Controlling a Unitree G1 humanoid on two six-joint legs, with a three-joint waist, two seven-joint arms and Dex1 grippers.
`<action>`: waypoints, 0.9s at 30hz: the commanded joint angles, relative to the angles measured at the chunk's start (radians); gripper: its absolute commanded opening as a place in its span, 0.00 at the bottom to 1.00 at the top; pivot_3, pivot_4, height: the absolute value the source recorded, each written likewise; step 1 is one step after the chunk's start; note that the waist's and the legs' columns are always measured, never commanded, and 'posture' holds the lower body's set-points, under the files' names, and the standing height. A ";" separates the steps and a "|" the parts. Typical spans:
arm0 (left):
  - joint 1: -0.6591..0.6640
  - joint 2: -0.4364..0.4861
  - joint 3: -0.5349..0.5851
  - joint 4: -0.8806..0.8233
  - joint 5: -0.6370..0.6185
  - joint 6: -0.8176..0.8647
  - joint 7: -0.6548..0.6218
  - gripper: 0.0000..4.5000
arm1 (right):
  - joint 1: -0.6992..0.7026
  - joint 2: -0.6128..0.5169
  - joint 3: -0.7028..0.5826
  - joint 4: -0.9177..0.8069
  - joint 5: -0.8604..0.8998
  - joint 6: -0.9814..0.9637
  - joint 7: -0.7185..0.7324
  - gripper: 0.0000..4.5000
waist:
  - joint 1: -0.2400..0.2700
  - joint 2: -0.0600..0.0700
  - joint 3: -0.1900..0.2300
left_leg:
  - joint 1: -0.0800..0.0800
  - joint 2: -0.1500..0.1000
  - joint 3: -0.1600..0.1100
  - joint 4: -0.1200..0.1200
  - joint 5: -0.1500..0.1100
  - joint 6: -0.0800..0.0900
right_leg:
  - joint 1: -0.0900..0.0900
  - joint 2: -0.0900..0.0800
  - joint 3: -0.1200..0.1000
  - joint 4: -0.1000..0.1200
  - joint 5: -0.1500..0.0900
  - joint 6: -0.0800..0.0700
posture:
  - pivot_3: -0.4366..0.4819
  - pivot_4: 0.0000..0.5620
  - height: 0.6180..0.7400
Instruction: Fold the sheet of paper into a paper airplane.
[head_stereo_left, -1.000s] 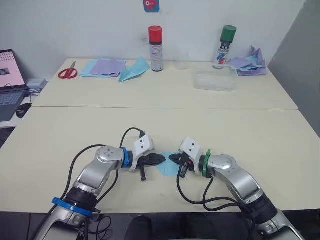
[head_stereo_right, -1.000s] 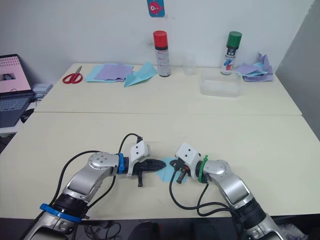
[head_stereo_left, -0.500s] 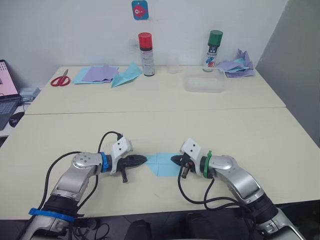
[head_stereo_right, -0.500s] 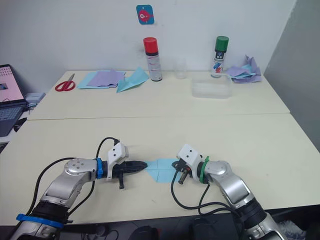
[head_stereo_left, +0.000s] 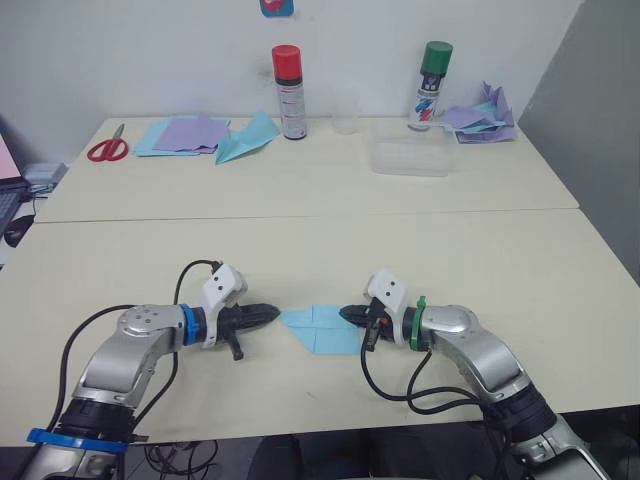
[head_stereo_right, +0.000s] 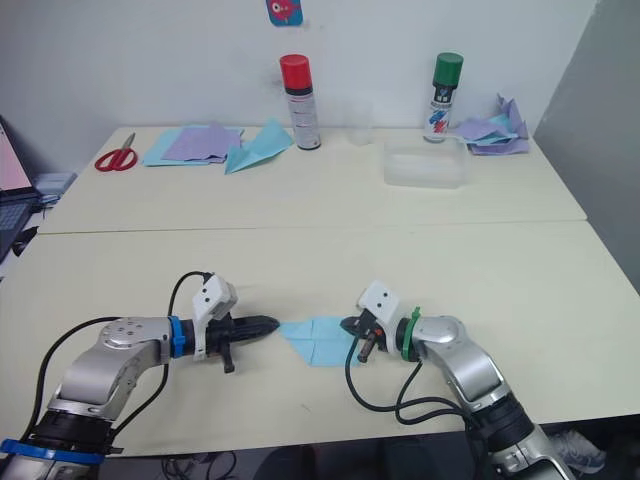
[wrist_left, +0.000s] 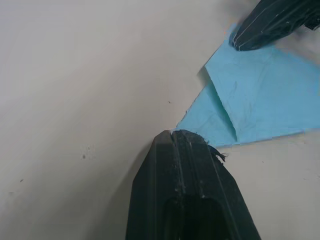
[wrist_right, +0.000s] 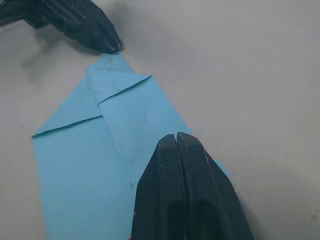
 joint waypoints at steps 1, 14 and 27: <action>0.005 -0.016 -0.036 0.006 0.034 -0.004 0.013 0.00 | -0.013 -0.002 -0.080 -0.065 0.088 0.040 0.023 0.04 | 0.007 0.001 0.001 | -0.002 -0.001 0.000 0.001 0.000 0.000 | -0.001 0.000 0.000 0.000 0.000 0.000 | 0.48 0.27 1.00; -0.020 0.029 0.016 -0.050 0.000 -0.102 -0.074 0.00 | -0.010 -0.029 -0.183 -0.092 0.317 0.280 0.077 0.85 | 0.015 0.001 0.002 | -0.005 -0.001 0.000 0.009 -0.001 -0.001 | -0.002 0.001 0.000 0.001 0.001 0.002 | 0.48 0.27 1.00; 0.030 0.190 0.098 -0.276 -0.124 -0.017 -0.192 0.78 | -0.011 -0.013 -0.114 -0.078 0.318 0.254 0.094 0.42 | 0.015 0.002 0.005 | -0.008 -0.001 0.001 0.010 -0.001 -0.001 | -0.006 0.003 0.001 0.002 0.001 0.002 | 0.48 0.27 1.00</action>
